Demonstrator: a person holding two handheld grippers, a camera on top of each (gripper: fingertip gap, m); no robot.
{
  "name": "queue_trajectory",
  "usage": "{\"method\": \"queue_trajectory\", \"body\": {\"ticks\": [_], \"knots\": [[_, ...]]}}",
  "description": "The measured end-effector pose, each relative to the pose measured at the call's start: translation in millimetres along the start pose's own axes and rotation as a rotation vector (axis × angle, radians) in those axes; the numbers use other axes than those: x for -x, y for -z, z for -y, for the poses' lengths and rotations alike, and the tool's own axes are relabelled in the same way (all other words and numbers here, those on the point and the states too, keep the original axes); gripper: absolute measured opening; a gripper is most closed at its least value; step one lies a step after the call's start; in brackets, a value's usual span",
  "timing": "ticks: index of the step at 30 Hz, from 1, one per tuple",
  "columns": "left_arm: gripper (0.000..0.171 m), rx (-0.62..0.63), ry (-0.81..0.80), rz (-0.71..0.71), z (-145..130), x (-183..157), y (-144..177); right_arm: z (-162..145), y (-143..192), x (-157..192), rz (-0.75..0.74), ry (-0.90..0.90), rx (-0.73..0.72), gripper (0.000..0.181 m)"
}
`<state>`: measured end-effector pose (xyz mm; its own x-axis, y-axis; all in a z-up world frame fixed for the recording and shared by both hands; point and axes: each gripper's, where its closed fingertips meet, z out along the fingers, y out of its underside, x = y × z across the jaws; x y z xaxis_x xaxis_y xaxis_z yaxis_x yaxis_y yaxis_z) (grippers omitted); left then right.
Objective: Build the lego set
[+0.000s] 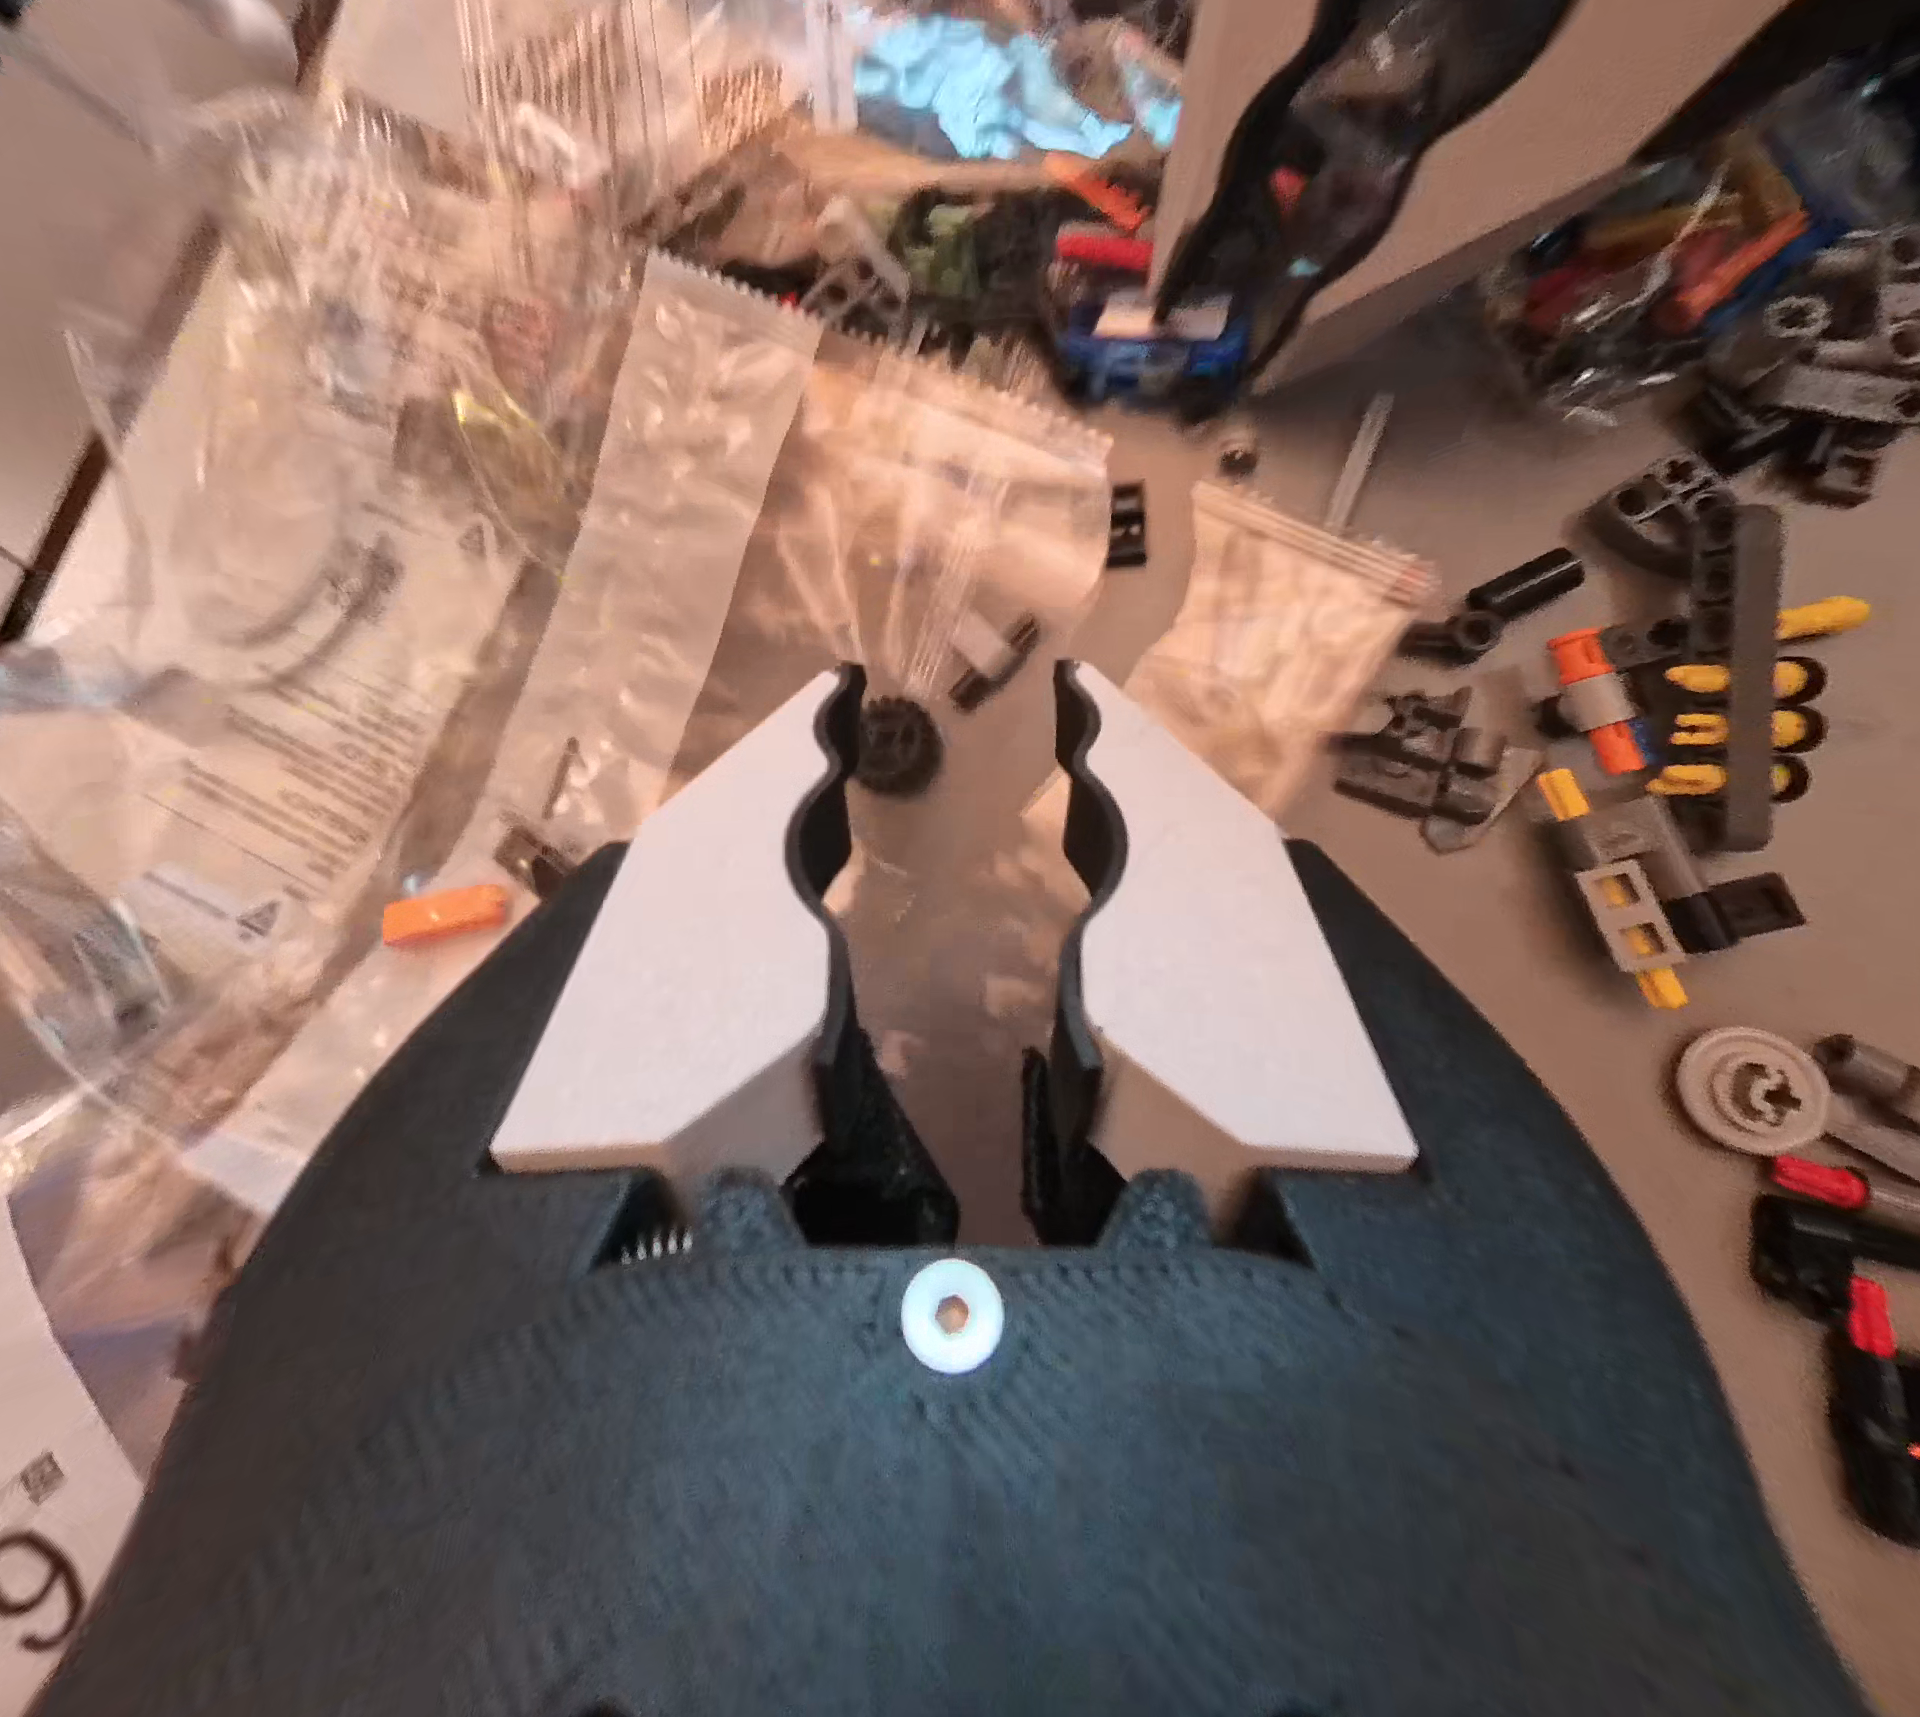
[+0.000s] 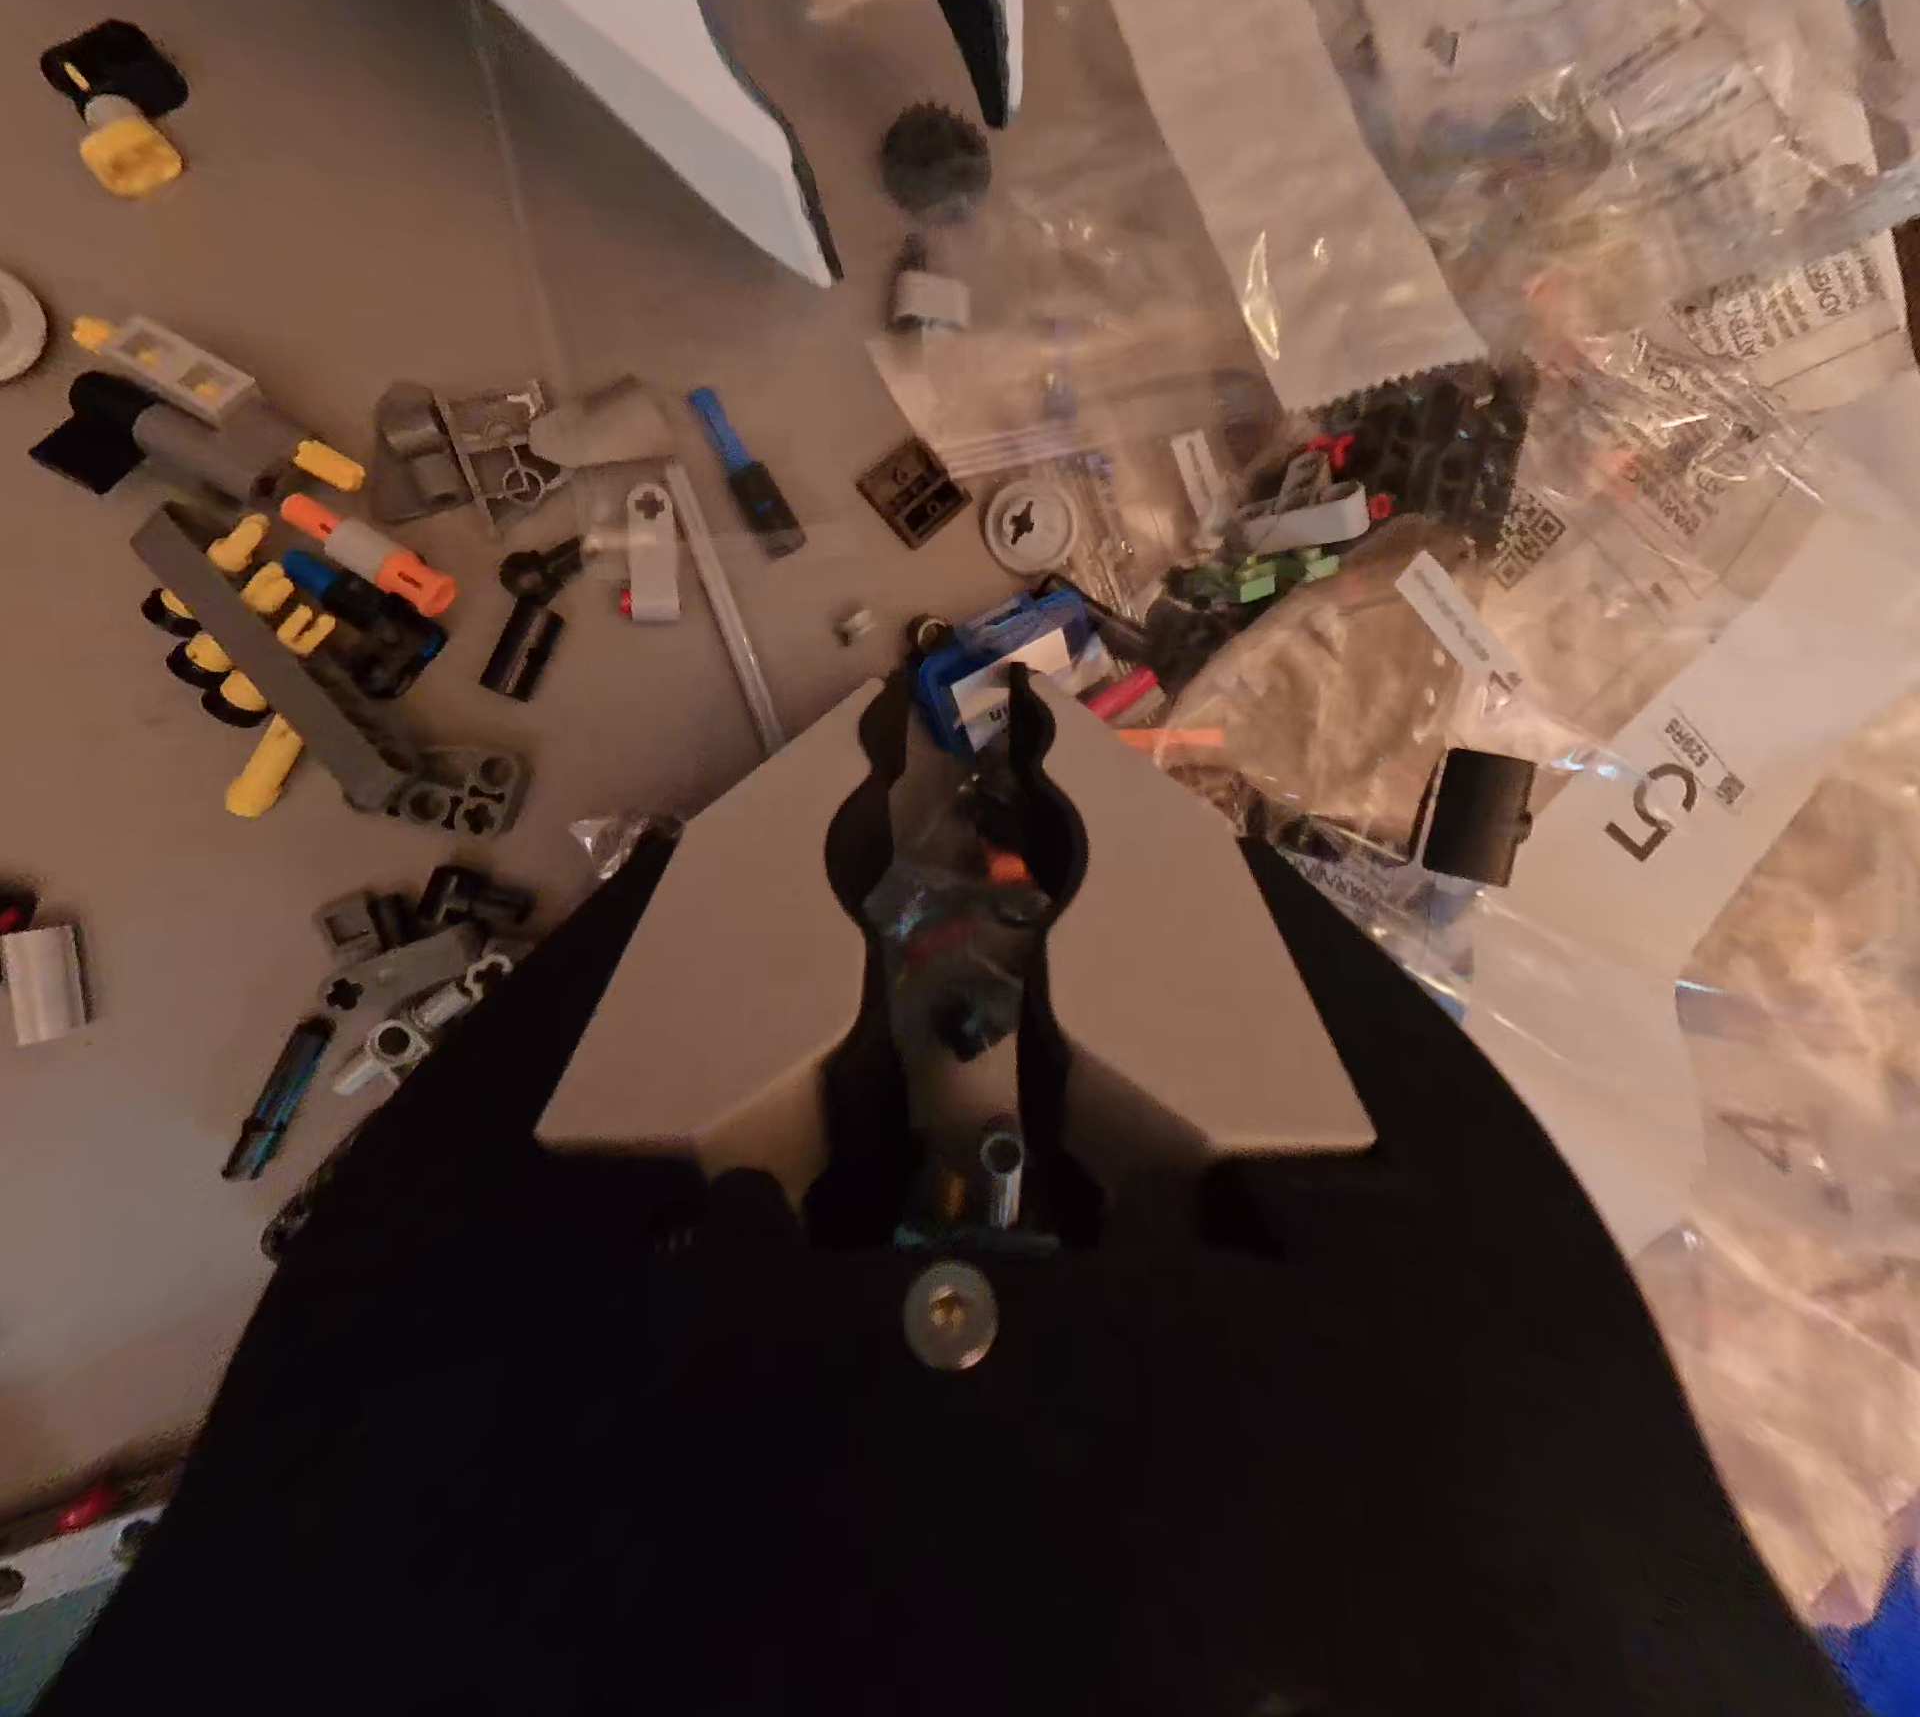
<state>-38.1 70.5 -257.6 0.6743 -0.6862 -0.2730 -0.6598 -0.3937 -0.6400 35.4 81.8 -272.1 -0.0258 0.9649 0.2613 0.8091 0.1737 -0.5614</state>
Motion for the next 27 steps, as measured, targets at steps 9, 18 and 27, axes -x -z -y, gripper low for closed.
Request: {"method": "queue_trajectory", "body": {"ticks": [9, 18, 27], "knots": [[0.030, -0.118, -0.250, -0.042, 46.0, -46.2, -12.8, 0.8, 0.6, 1.2, 0.030, -0.038, -0.017, 0.012], [0.022, -0.042, -0.230, -0.062, 38.0, -47.5, -38.6, 2.1, 0.2, 0.7, 0.058, -0.089, -0.046, 0.011], [0.006, -0.053, -0.189, -0.091, 39.9, -47.9, -45.0, 0.7, 2.3, -4.6, 0.052, -0.123, -0.058, 0.009]]}}
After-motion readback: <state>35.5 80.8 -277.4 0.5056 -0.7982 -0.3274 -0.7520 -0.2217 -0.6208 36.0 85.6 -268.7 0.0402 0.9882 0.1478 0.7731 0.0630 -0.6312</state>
